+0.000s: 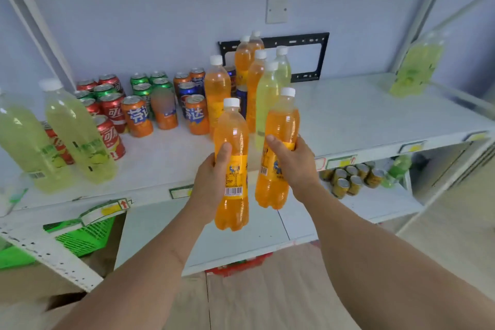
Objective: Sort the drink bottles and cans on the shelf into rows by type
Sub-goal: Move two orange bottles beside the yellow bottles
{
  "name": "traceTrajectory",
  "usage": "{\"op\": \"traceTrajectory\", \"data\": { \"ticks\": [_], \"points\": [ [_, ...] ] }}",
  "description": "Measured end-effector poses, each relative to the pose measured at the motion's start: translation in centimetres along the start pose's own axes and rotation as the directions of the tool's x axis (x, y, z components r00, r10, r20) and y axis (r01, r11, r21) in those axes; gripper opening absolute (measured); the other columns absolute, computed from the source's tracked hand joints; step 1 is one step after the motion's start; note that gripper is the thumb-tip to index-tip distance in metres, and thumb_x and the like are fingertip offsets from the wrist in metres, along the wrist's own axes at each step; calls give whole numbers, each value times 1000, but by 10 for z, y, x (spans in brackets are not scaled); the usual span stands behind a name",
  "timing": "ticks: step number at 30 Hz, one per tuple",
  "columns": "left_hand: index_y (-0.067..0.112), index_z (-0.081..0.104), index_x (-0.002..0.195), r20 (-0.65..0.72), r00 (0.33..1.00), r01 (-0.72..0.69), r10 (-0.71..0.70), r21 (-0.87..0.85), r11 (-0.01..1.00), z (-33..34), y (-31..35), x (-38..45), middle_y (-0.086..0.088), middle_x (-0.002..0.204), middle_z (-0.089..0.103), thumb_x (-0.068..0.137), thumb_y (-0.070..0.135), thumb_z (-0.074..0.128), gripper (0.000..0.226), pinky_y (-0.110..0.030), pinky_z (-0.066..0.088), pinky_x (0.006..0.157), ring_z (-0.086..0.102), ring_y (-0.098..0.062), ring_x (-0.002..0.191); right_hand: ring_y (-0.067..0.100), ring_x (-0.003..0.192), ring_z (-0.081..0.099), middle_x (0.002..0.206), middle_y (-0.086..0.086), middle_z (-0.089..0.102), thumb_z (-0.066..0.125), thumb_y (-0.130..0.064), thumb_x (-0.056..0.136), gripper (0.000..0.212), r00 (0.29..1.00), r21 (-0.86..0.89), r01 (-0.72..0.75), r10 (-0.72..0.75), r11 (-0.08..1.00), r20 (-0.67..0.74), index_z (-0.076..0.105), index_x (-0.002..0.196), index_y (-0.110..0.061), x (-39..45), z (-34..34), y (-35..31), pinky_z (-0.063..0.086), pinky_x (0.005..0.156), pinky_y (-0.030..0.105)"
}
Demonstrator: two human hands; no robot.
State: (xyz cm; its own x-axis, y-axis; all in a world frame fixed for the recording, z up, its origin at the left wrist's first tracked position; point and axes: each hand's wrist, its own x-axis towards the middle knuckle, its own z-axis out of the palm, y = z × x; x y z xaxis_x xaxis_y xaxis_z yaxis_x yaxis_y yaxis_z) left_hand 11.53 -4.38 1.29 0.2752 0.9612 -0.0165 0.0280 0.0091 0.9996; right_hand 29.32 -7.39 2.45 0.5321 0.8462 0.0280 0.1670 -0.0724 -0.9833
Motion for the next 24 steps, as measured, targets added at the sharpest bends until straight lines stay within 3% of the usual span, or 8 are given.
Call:
{"op": "traceTrajectory", "data": {
  "ticks": [2,8,11,14,17,20,22,24],
  "points": [
    [32,66,112,74,997,27,-24,-29,999,40,-4,-23,1,95,77,60,95,48,84,-43,59,79,75,-19,88,13,88,66,96,-10,68,68,-71,68,58,999,3,-21,21,1000,-31,58,110,-32,-6,-48,9,52,69,35],
    [30,68,116,226,971,99,-83,-63,993,144,-5,-60,-2,98,77,67,90,48,80,-45,58,83,75,-22,89,19,91,66,100,-5,69,68,-67,72,56,995,4,-57,57,998,-76,57,112,-30,-8,-158,29,54,81,46],
    [32,70,111,278,956,113,-92,-61,992,183,1,-57,-3,96,77,63,92,49,80,-41,60,77,75,-22,88,17,89,65,97,-7,68,68,-65,74,48,991,22,-58,60,998,-120,57,108,-32,5,-192,34,53,77,42],
    [37,72,104,322,943,101,-78,-54,993,216,8,-42,-2,96,77,65,92,49,72,-39,60,73,75,-22,88,15,88,64,97,-9,67,67,-65,75,49,990,12,-45,46,999,-133,56,110,-32,27,-217,33,51,73,39],
    [46,72,97,344,937,84,-57,-64,994,246,11,-14,1,97,77,65,93,47,62,-39,60,73,75,-20,89,22,94,66,104,-3,69,67,-65,75,59,989,1,-38,38,999,-144,57,118,-26,59,-236,31,54,84,47],
    [50,70,98,360,932,81,-50,-70,994,273,15,19,4,99,77,64,94,45,61,-40,59,75,75,-17,89,22,93,66,103,-4,68,67,-66,75,57,987,-20,-27,24,999,-159,56,116,-28,93,-253,29,55,79,44],
    [52,70,96,369,929,60,-34,-57,997,289,22,40,6,97,77,64,95,43,60,-33,60,68,75,-15,87,21,93,67,101,-6,68,68,-65,75,52,988,-14,-20,17,1000,-155,55,113,-30,117,-264,26,55,74,40],
    [49,69,100,359,933,53,-38,-31,998,305,29,60,7,97,77,58,99,42,70,-29,60,64,75,-13,87,22,95,67,104,-5,69,69,-64,75,54,988,10,-14,16,1000,-152,55,115,-30,142,-276,24,56,79,45]
  ]
}}
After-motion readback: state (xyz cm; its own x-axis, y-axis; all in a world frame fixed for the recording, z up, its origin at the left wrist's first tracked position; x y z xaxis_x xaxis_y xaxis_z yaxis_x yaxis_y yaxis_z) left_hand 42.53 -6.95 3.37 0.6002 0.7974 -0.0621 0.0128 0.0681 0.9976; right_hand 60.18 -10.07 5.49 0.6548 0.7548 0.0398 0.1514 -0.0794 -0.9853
